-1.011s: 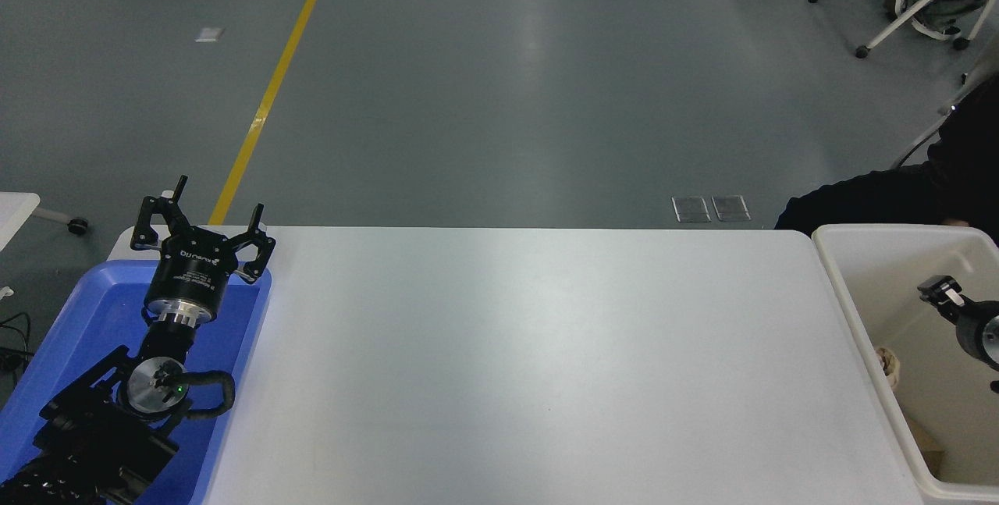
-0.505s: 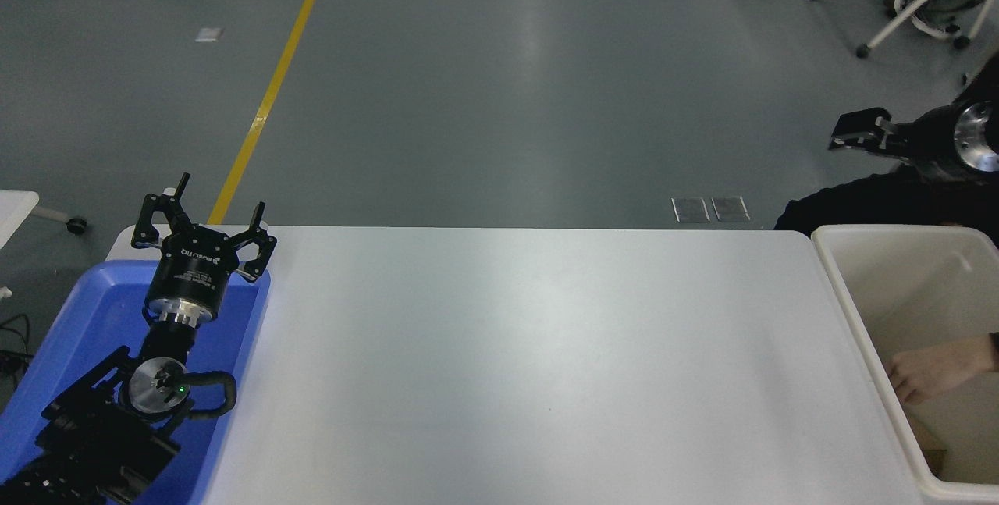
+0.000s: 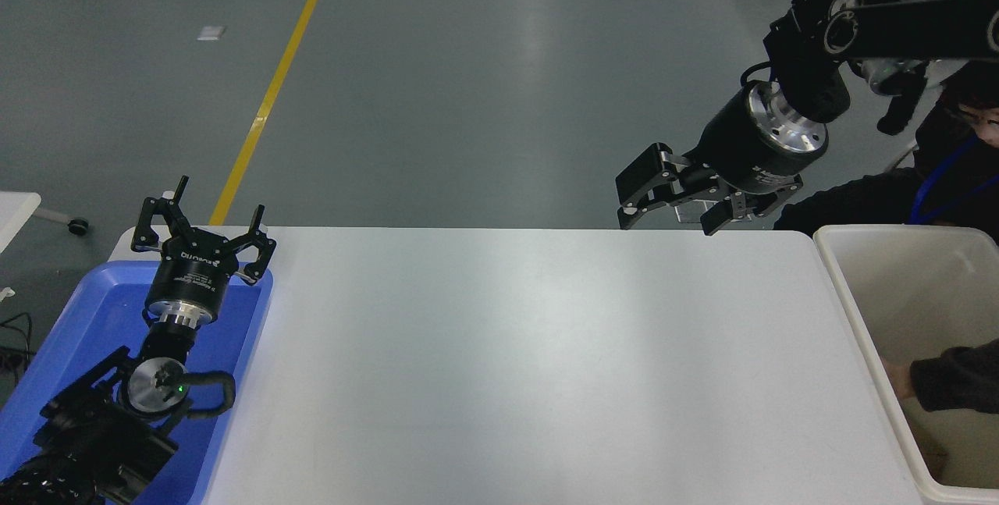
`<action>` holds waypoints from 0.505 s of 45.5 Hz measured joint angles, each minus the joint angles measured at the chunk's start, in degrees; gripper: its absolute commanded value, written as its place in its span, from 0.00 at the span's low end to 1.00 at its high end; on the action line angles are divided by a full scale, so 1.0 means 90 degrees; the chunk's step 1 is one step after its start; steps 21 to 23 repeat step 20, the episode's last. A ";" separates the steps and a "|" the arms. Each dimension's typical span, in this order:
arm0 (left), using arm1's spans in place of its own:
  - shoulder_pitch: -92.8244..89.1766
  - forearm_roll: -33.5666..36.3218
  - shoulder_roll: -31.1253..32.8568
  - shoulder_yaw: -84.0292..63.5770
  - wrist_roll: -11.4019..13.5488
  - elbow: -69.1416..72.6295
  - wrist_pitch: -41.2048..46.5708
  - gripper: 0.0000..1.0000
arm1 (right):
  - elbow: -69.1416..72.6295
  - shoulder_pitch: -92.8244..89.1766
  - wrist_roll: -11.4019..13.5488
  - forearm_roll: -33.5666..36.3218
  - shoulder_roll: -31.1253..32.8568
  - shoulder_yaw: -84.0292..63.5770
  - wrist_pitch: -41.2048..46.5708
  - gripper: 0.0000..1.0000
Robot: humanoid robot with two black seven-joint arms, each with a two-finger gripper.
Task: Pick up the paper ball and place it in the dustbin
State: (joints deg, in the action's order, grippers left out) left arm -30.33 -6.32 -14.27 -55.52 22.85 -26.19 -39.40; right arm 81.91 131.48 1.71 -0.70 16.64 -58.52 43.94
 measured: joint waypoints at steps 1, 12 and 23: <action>0.0000 0.0000 0.0000 0.0000 0.0000 0.0000 0.0000 1.00 | 0.0071 0.0072 0.0017 0.0039 0.0011 -0.0006 0.0010 1.00; 0.0000 -0.0001 0.0000 -0.0003 0.0004 -0.0001 0.0001 1.00 | 0.0644 0.0621 0.0146 0.0326 0.0190 -0.0129 0.0086 1.00; 0.0000 0.0000 0.0000 -0.0003 0.0006 -0.0001 0.0002 1.00 | 0.0780 0.0749 0.0176 0.0388 0.0263 -0.0251 0.0103 1.00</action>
